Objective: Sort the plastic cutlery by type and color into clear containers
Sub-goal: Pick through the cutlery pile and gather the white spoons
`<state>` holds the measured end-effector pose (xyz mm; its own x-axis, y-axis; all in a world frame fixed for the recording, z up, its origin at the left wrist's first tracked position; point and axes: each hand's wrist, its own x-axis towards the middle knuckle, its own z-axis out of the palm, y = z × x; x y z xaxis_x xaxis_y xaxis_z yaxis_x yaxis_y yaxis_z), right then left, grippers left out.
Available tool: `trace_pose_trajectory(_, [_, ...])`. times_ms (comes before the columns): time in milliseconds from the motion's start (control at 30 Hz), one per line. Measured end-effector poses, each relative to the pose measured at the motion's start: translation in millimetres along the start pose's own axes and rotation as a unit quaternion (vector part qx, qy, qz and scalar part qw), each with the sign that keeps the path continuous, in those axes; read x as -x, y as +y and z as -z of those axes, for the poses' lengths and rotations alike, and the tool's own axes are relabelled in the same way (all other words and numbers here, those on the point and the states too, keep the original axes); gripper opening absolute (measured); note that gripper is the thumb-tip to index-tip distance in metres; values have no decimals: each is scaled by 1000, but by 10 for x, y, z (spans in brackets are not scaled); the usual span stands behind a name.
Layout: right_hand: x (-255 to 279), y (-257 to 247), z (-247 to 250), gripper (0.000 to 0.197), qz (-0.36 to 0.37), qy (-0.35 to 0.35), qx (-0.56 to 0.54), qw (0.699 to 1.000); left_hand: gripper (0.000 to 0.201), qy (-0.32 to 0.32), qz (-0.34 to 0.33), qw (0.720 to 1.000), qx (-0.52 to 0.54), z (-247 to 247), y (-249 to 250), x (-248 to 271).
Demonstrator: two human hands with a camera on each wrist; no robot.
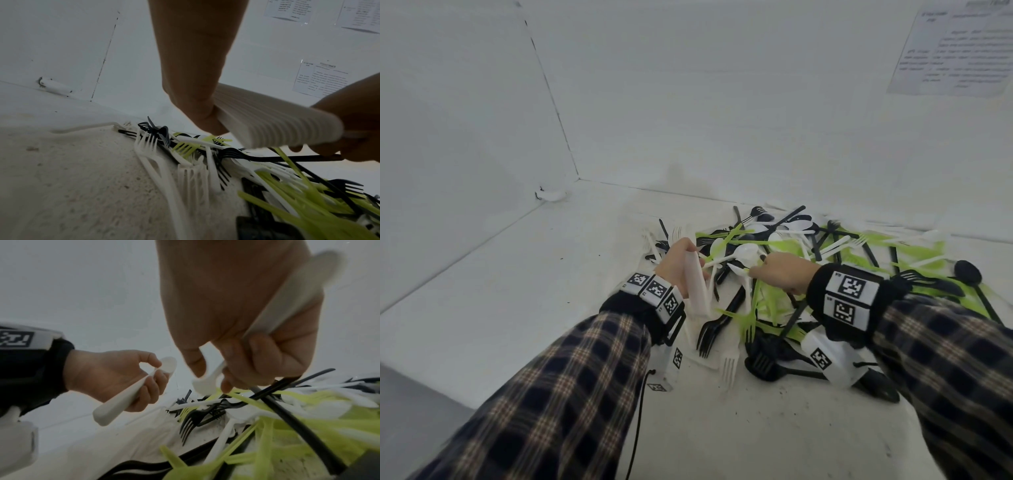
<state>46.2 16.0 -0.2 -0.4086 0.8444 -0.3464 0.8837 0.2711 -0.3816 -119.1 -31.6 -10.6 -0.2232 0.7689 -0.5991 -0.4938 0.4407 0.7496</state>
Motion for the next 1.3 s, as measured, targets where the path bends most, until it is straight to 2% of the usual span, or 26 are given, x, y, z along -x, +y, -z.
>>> trace_pose_trajectory(100, [-85,8,-79,44,25,34,9,999,23,-1,4,1000,-8,0,14,-15])
trace_pose_trajectory(167, [-154,8,-129,42,30,89,-17,995,20,-2,2,1000,-1,-4,16,-30])
trace_pose_trajectory(233, [-187,13,-143,38,28,111,-12,993,17,-2,0,1000,1,-3,7,-43])
trace_pose_trajectory(367, [-238,16,-172,34,-2,59,31,998,15,3,-5,1000,0,3,-9,-76])
trace_pose_trajectory(467, [-318,8,-286,47,-22,32,60,997,17,-2,1,1000,-4,-2,-16,-94])
trace_pose_trajectory(700, [-352,-59,-368,41,-32,29,106,993,17,-2,-2,1000,-3,-10,-30,-103])
trace_pose_trajectory(833, [-334,-59,-337,20,-48,25,-5,999,16,0,-9,1000,-2,-13,-19,-119])
trace_pose_trajectory(867, [-355,-46,-315,21,-68,18,-54,996,16,0,-10,1000,-2,-10,-20,-124])
trace_pose_trajectory(967, [-397,-8,-242,23,-107,-18,-206,972,14,3,-10,1000,-8,-13,-23,-143])
trace_pose_trajectory(1067, [-391,17,-181,28,-107,-25,-321,941,15,4,-10,1000,-4,-24,-31,-162])
trace_pose_trajectory(1233, [-346,-14,-119,14,-84,1,-328,941,16,-3,-5,1000,-11,-42,-44,-203])
trace_pose_trajectory(1300, [-332,-36,-90,15,-79,-20,-383,920,15,-2,-4,1000,-10,-55,-50,-211])
